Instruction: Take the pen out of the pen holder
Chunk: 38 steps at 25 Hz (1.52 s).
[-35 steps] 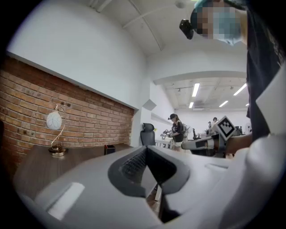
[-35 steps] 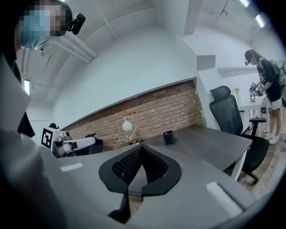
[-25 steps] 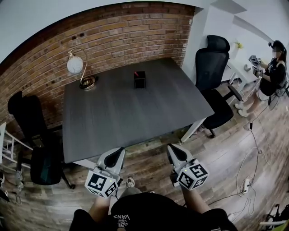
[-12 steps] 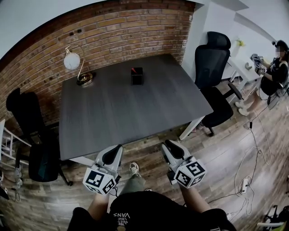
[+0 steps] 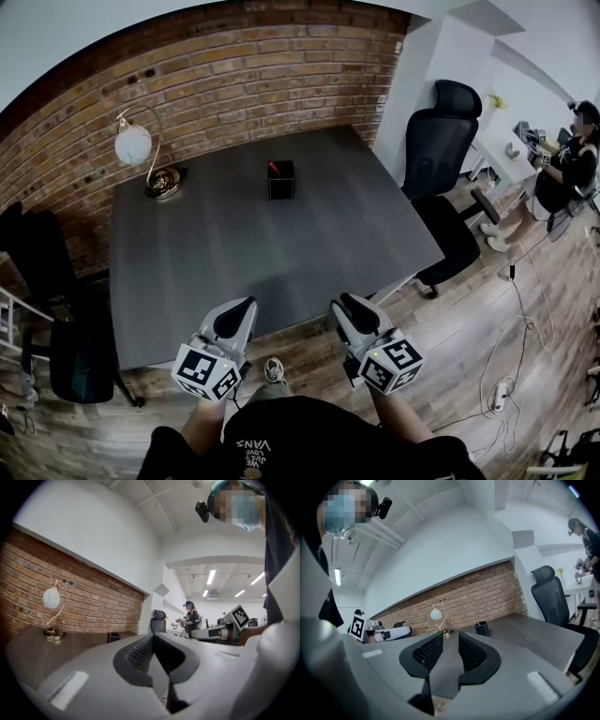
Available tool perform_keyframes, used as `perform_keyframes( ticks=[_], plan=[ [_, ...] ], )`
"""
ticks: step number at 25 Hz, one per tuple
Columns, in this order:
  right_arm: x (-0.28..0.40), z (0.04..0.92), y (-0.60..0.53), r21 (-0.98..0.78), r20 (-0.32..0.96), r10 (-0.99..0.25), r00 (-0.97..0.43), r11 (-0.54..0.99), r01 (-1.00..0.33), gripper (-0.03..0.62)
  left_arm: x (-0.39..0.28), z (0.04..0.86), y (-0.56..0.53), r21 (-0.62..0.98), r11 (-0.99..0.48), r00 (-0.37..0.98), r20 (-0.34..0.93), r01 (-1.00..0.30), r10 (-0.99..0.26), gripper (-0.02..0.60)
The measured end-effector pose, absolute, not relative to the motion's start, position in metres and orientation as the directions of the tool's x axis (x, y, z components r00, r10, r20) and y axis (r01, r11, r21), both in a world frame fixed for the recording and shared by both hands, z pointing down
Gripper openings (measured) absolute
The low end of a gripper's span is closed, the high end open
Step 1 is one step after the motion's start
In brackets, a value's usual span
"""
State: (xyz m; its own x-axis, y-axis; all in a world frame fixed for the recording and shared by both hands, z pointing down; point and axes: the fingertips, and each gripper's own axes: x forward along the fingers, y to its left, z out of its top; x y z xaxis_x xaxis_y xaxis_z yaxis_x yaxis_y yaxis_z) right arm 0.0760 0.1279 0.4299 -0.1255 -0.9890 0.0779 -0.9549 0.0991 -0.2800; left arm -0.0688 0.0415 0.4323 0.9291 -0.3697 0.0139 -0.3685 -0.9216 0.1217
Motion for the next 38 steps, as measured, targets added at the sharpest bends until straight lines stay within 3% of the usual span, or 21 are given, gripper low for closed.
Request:
perform_keyframes(
  ticks=[13,23,38],
  plan=[
    [0.093,0.428,0.012,-0.243,0.115,-0.99,-0.085,0.054,-0.969,0.083,-0.072,0.427,-0.076,0.144,-0.92,0.93,0.001,-0.364,-0.368,0.052],
    [0.107,0.434,-0.036,-0.233,0.138,-0.986,-0.095,0.061,-0.971,0.083,-0.078,0.438,-0.106,0.186,-0.894,0.912,0.021,-0.407,-0.411,0.052],
    [0.163,0.442,-0.144,-0.2,0.196,-0.943,-0.269,0.23,-0.953,0.081,-0.063,0.439,-0.152,0.184,-0.765,0.784,0.057,-0.617,-0.619,0.052]
  ],
)
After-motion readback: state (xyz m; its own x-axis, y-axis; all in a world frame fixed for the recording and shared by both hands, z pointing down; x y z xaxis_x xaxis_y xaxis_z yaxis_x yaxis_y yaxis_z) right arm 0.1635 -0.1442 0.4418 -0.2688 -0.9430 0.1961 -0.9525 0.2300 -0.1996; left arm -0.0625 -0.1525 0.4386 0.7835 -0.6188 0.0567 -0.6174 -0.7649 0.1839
